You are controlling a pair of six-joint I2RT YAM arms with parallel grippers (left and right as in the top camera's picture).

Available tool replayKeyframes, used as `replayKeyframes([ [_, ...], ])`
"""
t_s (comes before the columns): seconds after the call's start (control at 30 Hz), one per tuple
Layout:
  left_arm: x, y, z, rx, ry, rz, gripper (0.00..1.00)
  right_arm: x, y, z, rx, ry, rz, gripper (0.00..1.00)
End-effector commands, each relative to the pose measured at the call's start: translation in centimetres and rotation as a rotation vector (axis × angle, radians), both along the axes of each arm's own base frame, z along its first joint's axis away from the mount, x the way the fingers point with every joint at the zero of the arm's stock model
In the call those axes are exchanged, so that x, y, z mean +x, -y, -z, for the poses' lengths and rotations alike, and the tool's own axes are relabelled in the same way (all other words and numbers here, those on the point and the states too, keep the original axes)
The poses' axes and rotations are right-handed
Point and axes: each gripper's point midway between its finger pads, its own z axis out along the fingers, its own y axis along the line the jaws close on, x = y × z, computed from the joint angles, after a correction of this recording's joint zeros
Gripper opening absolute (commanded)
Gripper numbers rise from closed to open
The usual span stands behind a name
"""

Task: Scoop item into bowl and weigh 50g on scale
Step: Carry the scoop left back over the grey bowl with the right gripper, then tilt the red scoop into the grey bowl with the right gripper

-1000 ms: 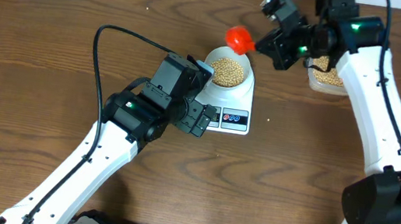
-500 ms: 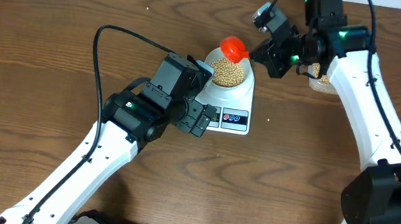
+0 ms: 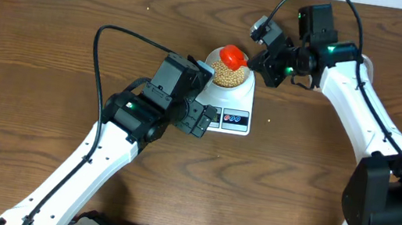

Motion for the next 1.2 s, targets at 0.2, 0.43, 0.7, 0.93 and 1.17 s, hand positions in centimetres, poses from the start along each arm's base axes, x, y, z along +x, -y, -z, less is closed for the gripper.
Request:
replayKeyframes([
  [0.2,0.2,-0.3,0.3,0.013,-0.004,-0.012,0.98,-0.7,-0.5,2.3,-0.003,-0.006,-0.019,0.01],
  [0.43,0.2,-0.3,0.3,0.013,-0.004,-0.012,0.98,-0.5,-0.1,3.1,-0.027,-0.001,-0.005,0.01],
  [0.7,0.2,-0.3,0.3,0.013,-0.003,-0.012,0.98,-0.8,0.1,3.6,-0.039,-0.021,-0.002,0.01],
  [0.93,0.2,-0.3,0.3,0.013,-0.003,-0.012,0.98,-1.1,0.1,4.1,-0.044,-0.044,-0.004,0.01],
  [1.17,0.2,-0.3,0.3,0.013,-0.004,-0.012,0.98,-2.2,-0.6,4.4,-0.052,-0.073,-0.027,0.01],
])
